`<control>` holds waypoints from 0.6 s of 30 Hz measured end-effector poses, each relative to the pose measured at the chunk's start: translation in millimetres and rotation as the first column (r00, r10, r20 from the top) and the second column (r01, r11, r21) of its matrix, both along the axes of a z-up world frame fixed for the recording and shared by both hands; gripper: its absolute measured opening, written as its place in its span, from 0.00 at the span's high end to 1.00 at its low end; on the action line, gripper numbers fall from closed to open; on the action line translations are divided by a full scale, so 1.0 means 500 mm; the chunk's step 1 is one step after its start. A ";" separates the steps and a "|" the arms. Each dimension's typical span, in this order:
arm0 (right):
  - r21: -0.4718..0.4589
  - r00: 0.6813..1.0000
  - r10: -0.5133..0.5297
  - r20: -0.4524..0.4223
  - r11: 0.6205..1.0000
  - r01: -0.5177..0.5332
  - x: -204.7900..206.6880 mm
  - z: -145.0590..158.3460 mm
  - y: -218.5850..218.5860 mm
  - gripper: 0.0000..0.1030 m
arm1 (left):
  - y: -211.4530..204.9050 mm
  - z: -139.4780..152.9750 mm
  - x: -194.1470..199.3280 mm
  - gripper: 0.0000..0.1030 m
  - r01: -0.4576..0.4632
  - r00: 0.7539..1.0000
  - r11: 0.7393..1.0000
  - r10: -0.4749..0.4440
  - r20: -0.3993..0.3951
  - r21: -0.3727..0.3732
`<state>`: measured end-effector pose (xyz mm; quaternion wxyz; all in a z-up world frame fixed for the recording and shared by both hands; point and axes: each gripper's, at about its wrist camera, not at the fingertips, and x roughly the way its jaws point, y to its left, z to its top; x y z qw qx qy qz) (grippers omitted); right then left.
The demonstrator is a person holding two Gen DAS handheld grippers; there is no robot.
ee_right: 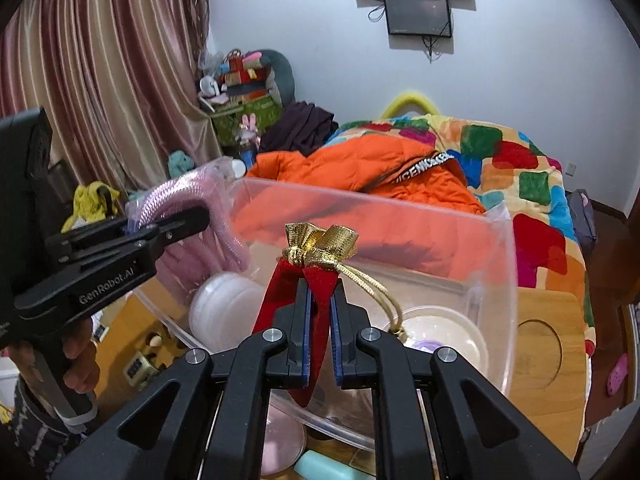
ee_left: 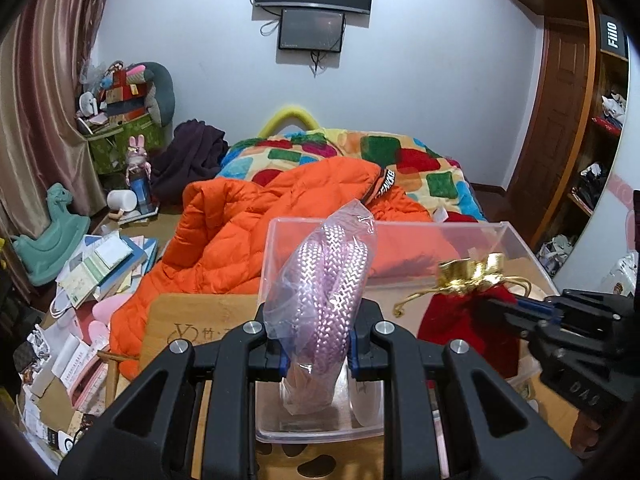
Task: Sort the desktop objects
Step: 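Carry the pink rope bag and red pouch over the clear bin, then lower both items into the bin and open both tools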
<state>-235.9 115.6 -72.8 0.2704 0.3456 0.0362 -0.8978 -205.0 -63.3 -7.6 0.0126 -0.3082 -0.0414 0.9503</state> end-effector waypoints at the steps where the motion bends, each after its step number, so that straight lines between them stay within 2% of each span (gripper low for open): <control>1: 0.020 1.000 0.008 0.009 1.000 -0.008 -0.004 -0.006 -0.005 0.93 | 0.002 -0.003 -0.002 0.80 0.005 1.000 1.000 -0.005 0.007 -0.005; 4: 0.048 0.999 0.018 0.030 0.999 -0.019 -0.013 -0.016 -0.013 0.93 | 0.007 -0.010 -0.002 0.80 0.010 1.000 1.000 -0.010 0.015 -0.028; 11: 0.095 0.999 0.021 0.024 0.995 -0.024 -0.005 -0.019 -0.028 0.93 | 0.003 -0.011 0.001 0.80 0.014 1.000 1.000 -0.013 0.024 -0.023; 14: 0.119 1.000 0.018 0.015 0.993 -0.020 0.004 -0.017 -0.031 0.89 | 0.005 -0.010 0.009 0.78 0.015 0.999 0.999 -0.014 0.028 -0.030; 16: 0.126 1.000 0.008 0.006 0.992 -0.009 0.009 -0.013 -0.028 0.75 | 0.005 -0.006 0.016 0.71 0.009 1.000 0.999 -0.008 0.020 -0.035; 18: 0.120 1.000 0.001 -0.012 0.993 0.001 0.016 -0.006 -0.021 0.66 | 0.007 0.003 0.026 0.66 0.007 1.000 0.999 -0.006 0.006 -0.038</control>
